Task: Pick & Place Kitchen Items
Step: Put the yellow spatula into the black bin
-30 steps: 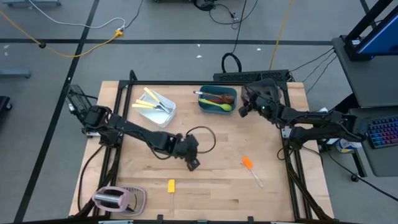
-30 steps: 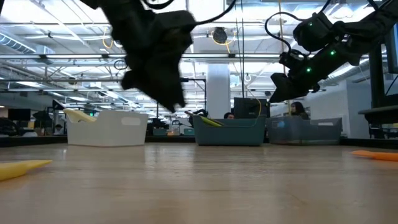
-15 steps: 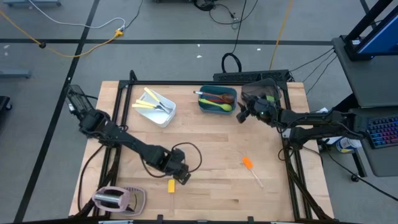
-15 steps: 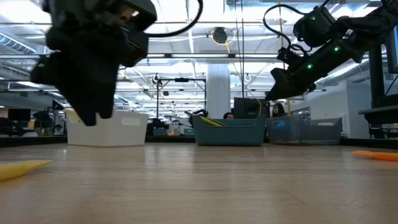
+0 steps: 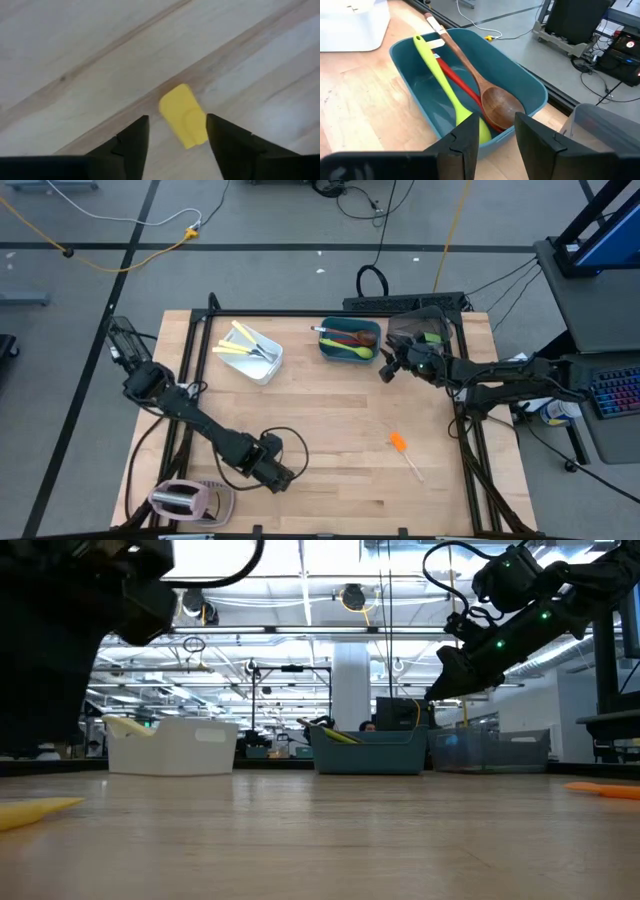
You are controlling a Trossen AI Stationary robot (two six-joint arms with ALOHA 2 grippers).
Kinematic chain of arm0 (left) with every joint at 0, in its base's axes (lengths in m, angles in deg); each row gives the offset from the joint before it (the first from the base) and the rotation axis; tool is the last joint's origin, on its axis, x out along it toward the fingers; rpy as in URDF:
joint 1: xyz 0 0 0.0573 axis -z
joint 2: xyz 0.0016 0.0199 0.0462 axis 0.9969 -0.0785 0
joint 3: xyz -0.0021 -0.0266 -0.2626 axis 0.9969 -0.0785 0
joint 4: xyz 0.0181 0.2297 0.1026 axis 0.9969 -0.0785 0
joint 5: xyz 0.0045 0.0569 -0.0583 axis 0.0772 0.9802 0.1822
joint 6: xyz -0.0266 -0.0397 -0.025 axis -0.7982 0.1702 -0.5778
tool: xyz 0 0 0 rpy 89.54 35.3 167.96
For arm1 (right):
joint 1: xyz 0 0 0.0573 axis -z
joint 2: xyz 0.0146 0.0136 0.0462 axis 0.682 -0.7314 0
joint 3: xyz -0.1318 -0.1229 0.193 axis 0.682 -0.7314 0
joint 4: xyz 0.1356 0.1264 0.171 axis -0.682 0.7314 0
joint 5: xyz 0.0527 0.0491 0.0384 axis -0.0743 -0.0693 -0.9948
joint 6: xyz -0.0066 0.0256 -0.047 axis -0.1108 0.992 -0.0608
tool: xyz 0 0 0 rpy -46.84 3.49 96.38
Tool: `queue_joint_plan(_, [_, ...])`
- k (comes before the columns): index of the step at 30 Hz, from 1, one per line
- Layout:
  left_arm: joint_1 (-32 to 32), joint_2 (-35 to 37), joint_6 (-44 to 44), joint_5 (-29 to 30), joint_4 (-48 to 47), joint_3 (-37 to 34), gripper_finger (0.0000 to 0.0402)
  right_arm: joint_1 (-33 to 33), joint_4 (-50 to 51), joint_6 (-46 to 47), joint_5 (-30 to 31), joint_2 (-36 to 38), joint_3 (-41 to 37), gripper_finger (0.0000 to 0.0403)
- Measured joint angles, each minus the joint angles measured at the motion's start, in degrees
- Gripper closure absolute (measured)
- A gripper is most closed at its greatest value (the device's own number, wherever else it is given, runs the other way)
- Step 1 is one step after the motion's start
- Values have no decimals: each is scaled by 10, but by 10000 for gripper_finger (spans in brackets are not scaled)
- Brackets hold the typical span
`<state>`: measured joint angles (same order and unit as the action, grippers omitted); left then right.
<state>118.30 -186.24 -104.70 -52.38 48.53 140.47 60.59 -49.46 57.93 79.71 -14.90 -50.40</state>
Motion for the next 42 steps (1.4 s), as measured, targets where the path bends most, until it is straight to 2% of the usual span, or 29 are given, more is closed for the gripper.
queue_joint_plan(8, [6,0,-20,19,69,-33,129,-5,4,0,2,0,0,312])
queue_joint_plan(15, [7,0,-28,29,88,-63,121,-5,4,10,2,0,0,323])
queue_joint_plan(23, [7,4,-23,16,114,-93,172,-5,4,10,2,0,0,324])
queue_joint_plan(34, [3,1,-23,5,139,-96,292,-5,4,23,2,0,0,326])
queue_joint_plan(38, [3,0,-22,-1,151,-96,294,-5,4,23,2,0,0,326])
queue_joint_plan(42, [3,0,-23,-7,165,-96,266,-5,4,23,2,0,0,326])
